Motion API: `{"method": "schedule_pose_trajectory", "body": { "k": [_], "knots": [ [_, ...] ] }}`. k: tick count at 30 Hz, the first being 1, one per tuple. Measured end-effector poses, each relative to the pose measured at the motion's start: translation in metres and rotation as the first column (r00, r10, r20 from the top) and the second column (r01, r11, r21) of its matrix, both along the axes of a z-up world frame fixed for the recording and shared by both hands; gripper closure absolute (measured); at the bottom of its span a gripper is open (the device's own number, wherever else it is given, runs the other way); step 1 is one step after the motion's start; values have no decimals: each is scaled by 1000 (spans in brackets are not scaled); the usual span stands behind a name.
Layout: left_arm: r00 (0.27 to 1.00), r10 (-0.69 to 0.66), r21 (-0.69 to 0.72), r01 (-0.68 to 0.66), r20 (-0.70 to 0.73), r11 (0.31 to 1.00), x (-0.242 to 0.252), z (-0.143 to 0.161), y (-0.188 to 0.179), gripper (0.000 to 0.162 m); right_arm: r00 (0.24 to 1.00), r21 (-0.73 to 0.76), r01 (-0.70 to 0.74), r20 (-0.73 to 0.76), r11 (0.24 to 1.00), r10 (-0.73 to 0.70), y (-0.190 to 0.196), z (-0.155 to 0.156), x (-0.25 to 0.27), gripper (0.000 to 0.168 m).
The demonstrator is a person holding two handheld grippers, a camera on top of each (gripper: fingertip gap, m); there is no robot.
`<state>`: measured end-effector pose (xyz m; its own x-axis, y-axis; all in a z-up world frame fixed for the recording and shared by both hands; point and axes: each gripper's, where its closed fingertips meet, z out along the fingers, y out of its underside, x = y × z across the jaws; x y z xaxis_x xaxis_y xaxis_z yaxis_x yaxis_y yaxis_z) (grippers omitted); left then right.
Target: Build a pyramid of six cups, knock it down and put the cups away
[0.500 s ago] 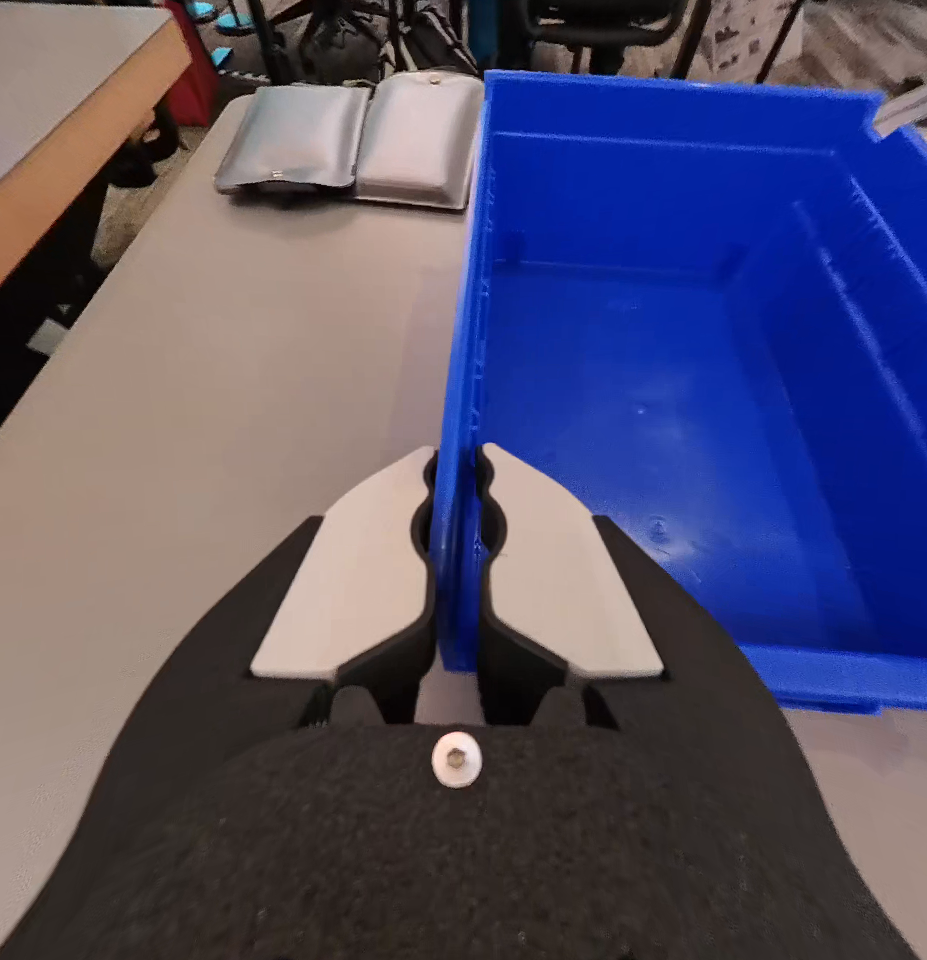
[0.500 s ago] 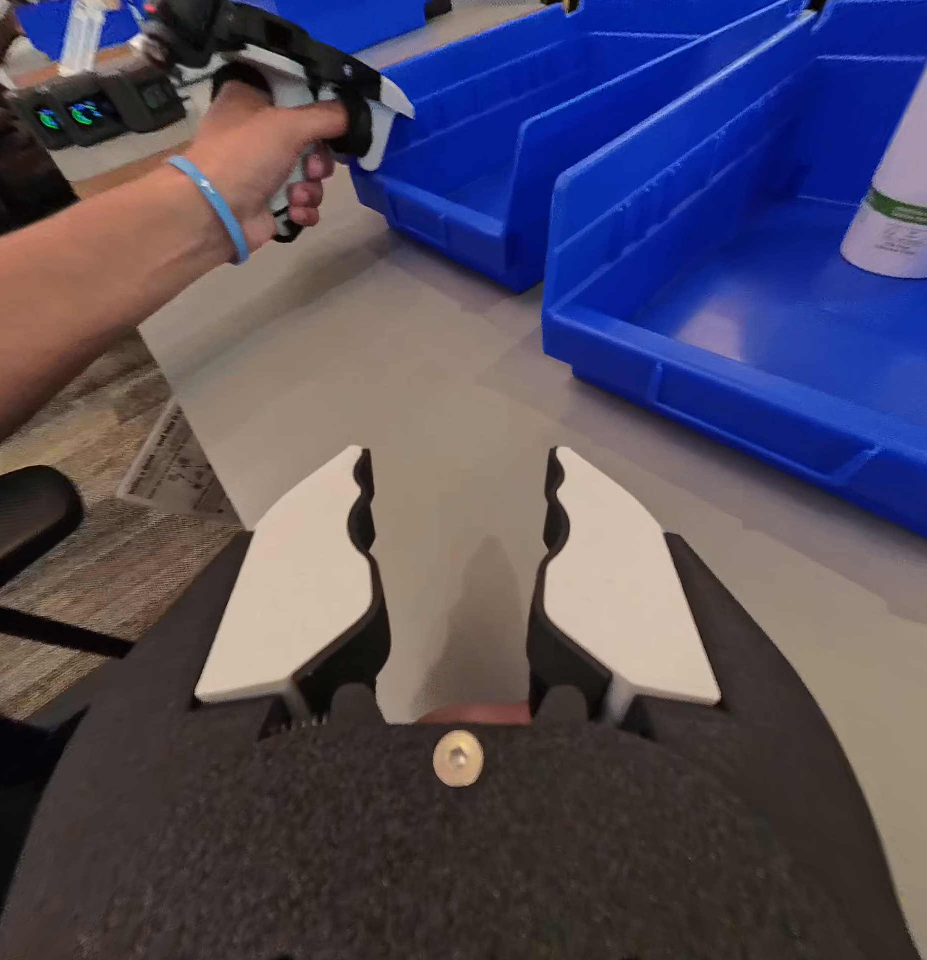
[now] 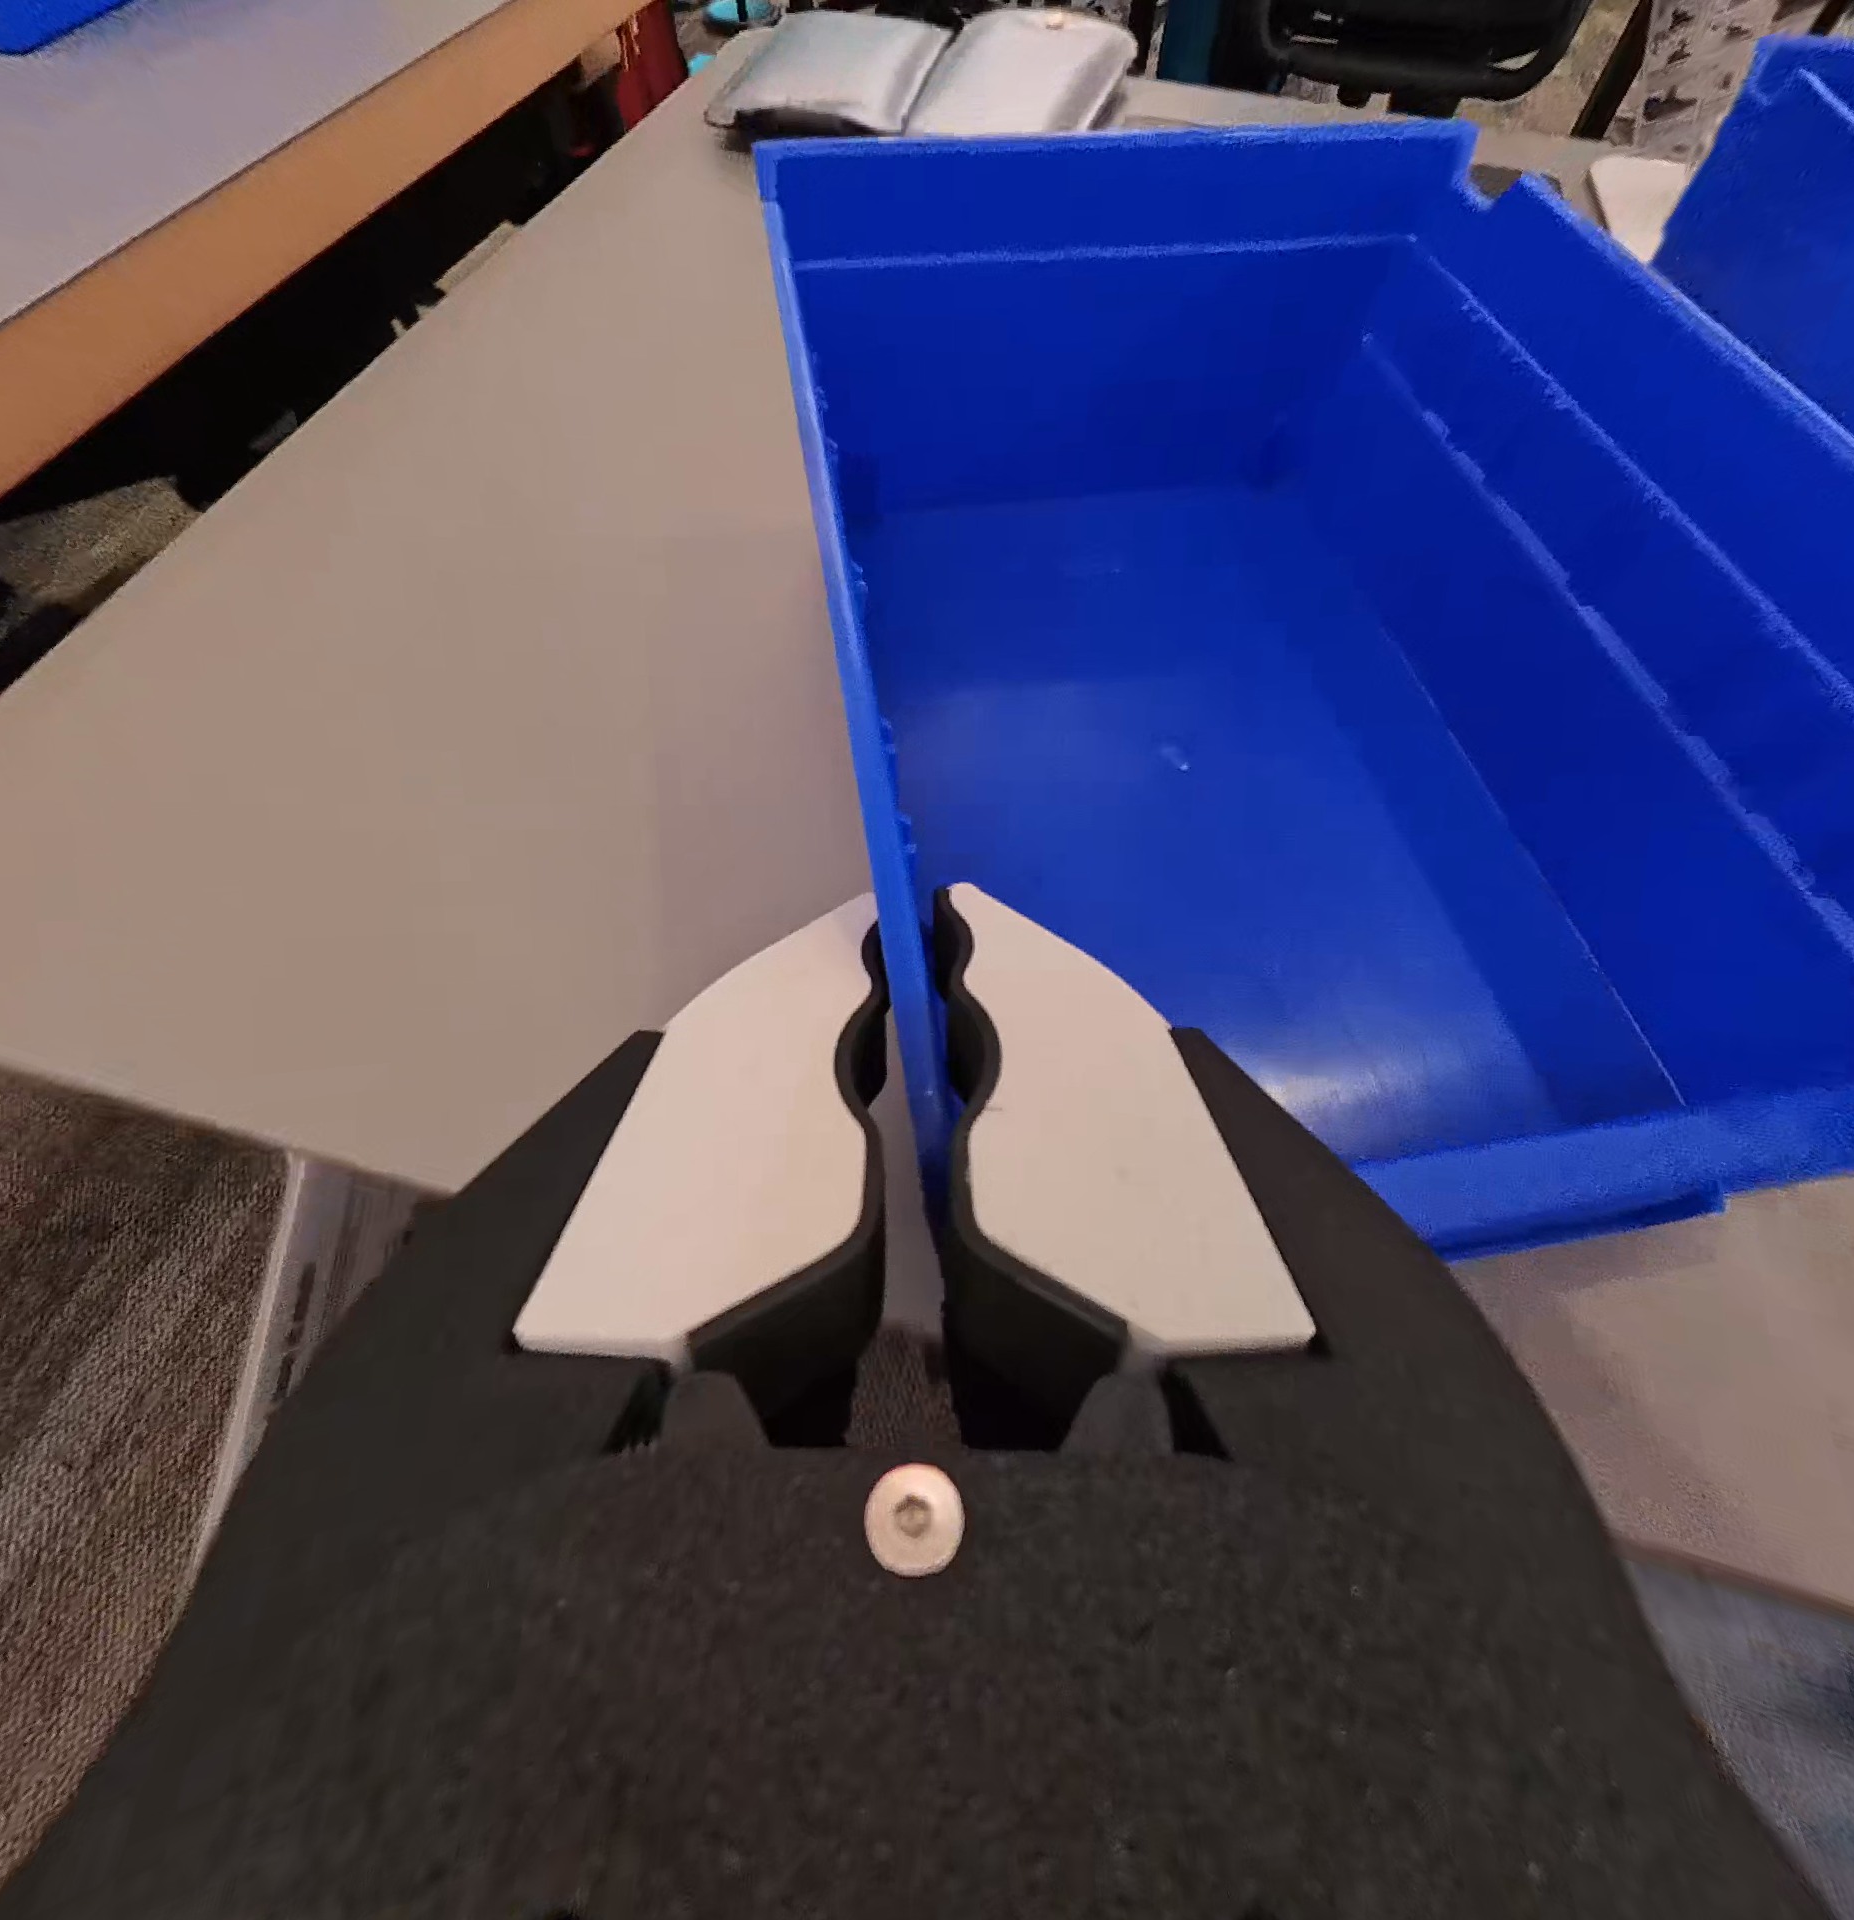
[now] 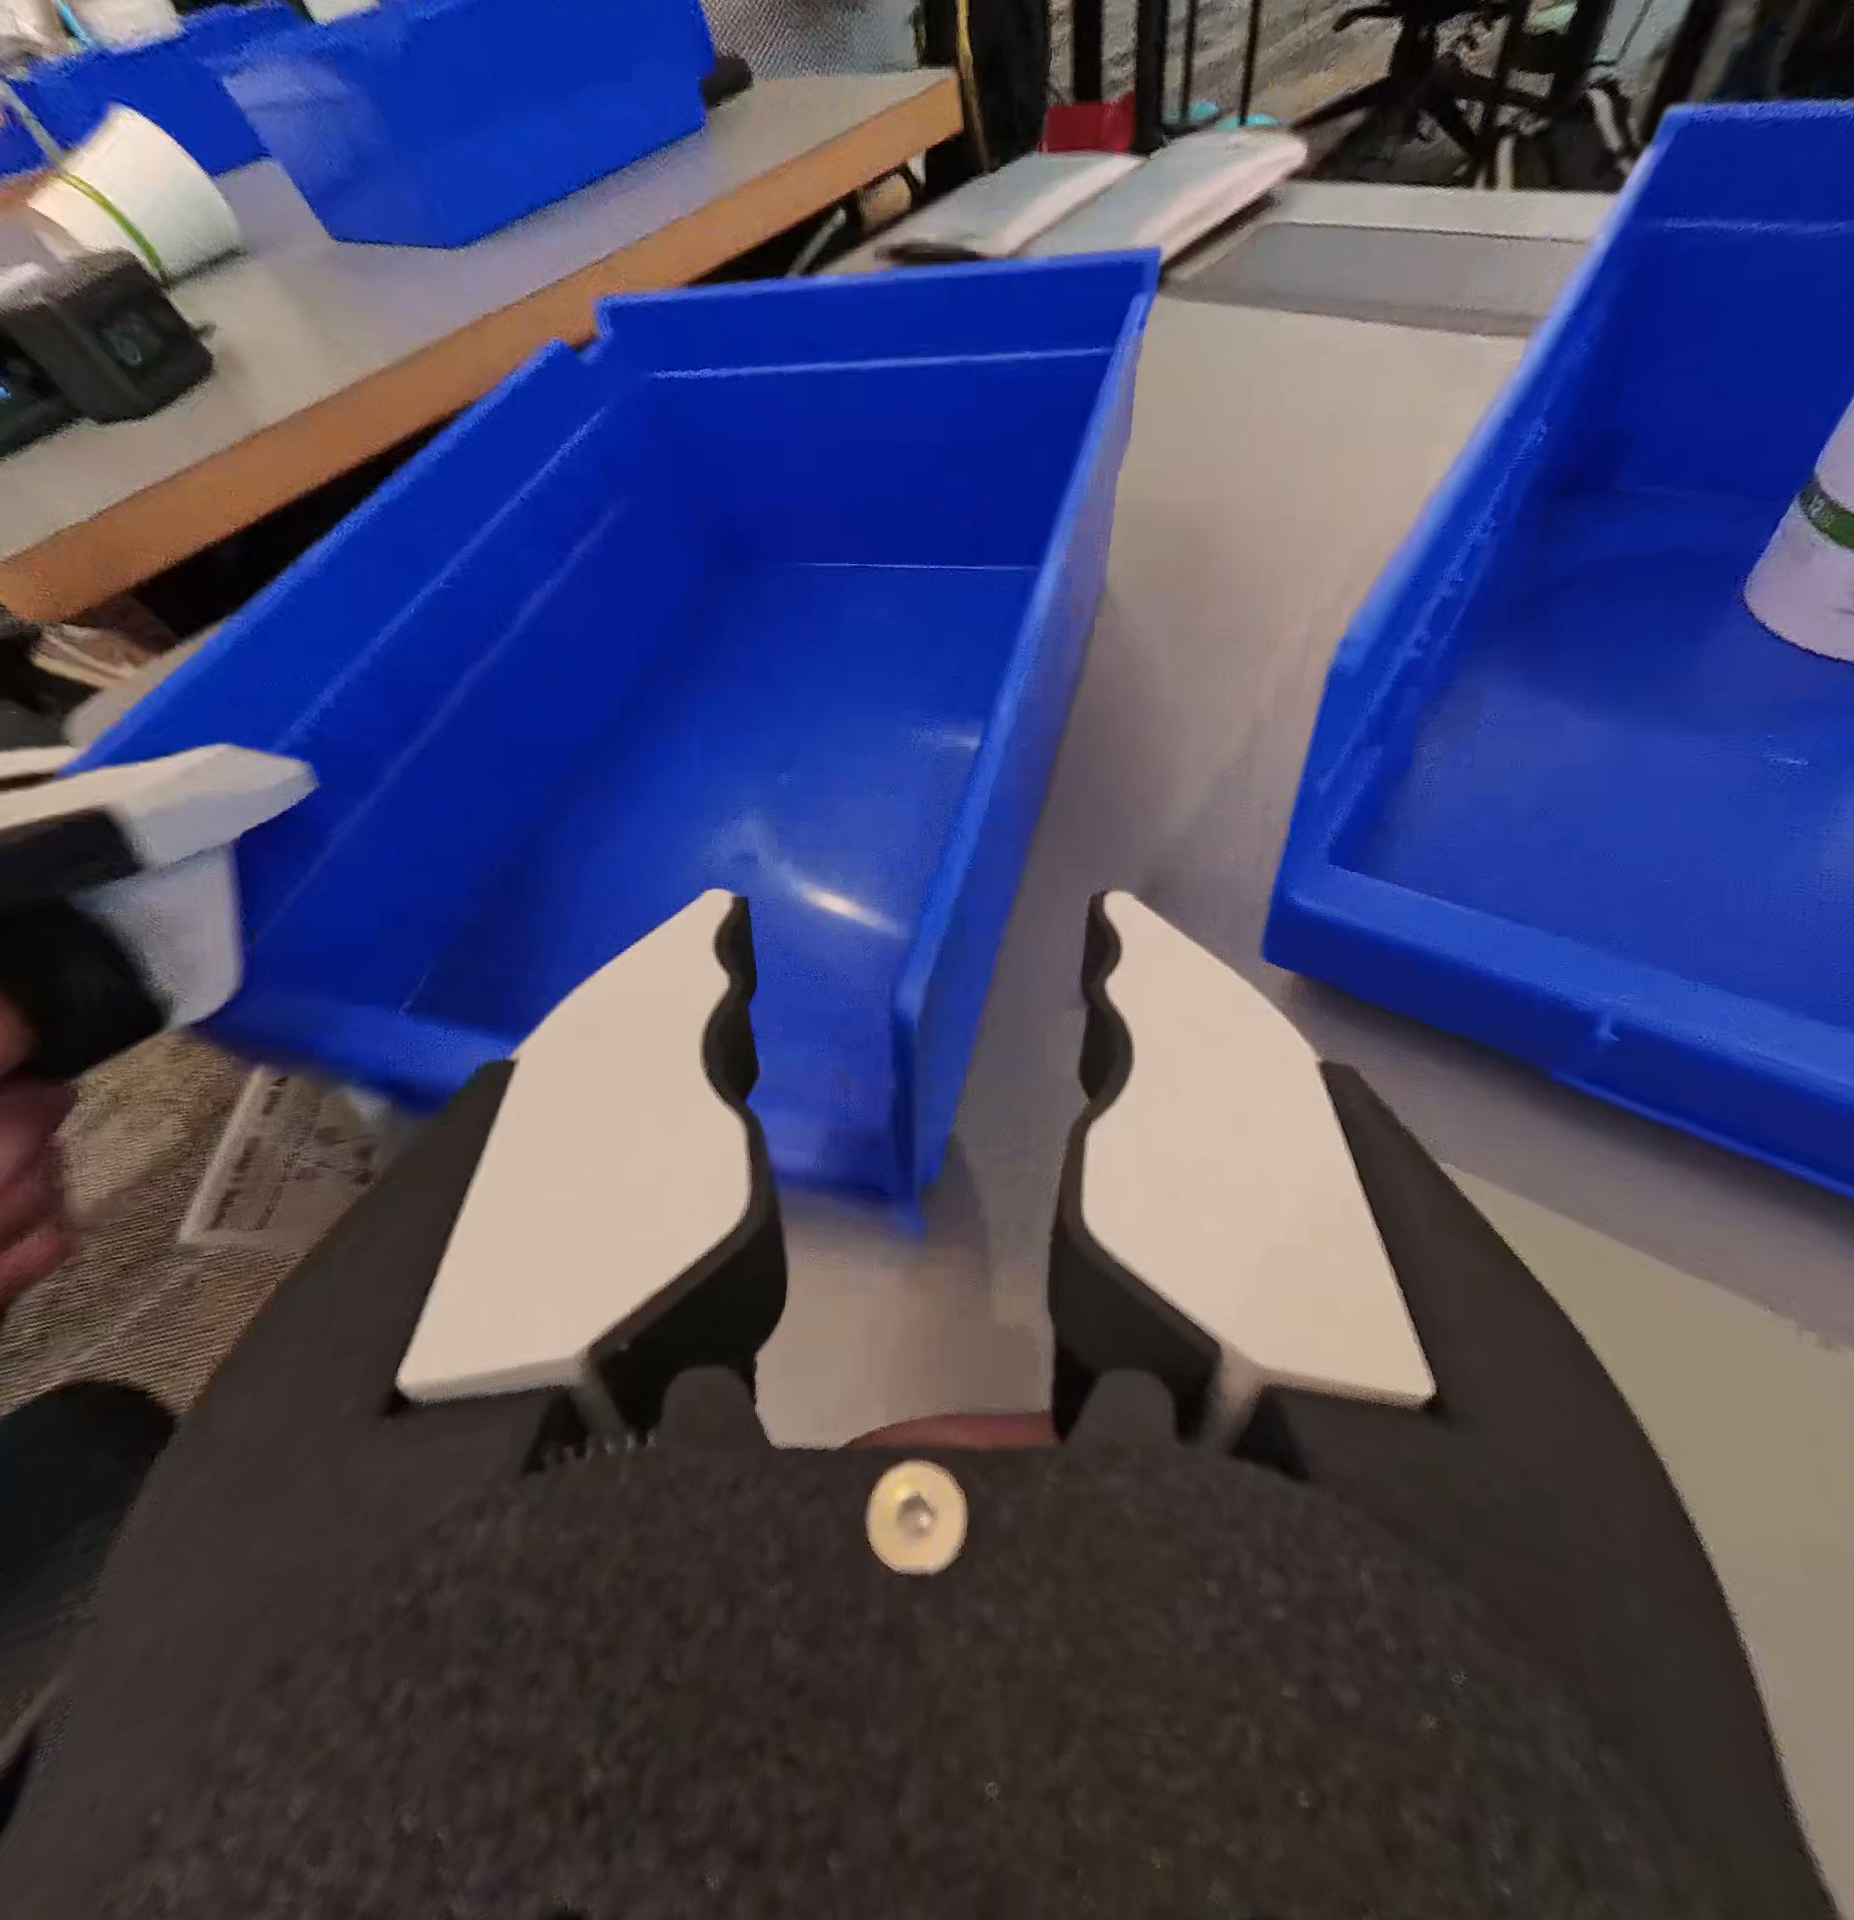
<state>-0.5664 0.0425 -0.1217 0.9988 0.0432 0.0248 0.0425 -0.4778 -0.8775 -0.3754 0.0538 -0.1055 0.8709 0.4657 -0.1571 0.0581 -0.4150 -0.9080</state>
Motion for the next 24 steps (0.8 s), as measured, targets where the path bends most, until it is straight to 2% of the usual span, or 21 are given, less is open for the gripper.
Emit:
{"method": "schedule_pose_trajectory", "body": {
  "k": [3, 4, 5, 8, 10, 13, 17, 19, 21, 24],
  "knots": [
    [999, 0, 12, -1, 43, 1000, 5, 0, -23, 157, 994, -9, 66, 89, 998, -65, 10, -16, -7, 120],
    [998, 4, 18, -5, 55, 1000, 5, 0, -28, 157, 992, -24, 70, 107, 997, -67, 10, -22, -9, 143],
    [998, 10, 28, -12, 59, 1000, 4, 1, -33, 157, 992, -22, 64, 112, 998, -61, 10, -22, -11, 152],
    [999, 17, 34, -19, 47, 999, 4, 2, -41, 157, 963, 16, 76, 259, 997, -78, 9, -22, -8, 161],
    [999, 19, 44, -21, 50, 999, 4, 8, -46, 157, 963, 11, 75, 259, 997, -75, 5, -15, -7, 161],
    [1000, 16, 148, -18, 16, 989, 13, 44, -49, 158, 968, 121, 85, 226, 989, -111, 5, 25, 3, 161],
    [996, -41, 374, 68, -80, 925, 60, 143, -35, 158, 967, 341, 184, 107, 922, -233, 7, 118, 60, 161],
    [986, -113, 457, 157, -122, 876, 107, 189, -22, 158, 946, 417, 273, 48, 867, -321, 7, 161, 114, 160],
    [965, -205, 488, 259, -162, 833, 168, 220, -5, 158, 913, 444, 359, 18, 821, -408, 7, 188, 179, 161],
    [917, -349, 461, 398, -192, 793, 278, 228, 20, 157, 848, 435, 466, 31, 771, -529, 5, 197, 293, 161]
  ]
}}
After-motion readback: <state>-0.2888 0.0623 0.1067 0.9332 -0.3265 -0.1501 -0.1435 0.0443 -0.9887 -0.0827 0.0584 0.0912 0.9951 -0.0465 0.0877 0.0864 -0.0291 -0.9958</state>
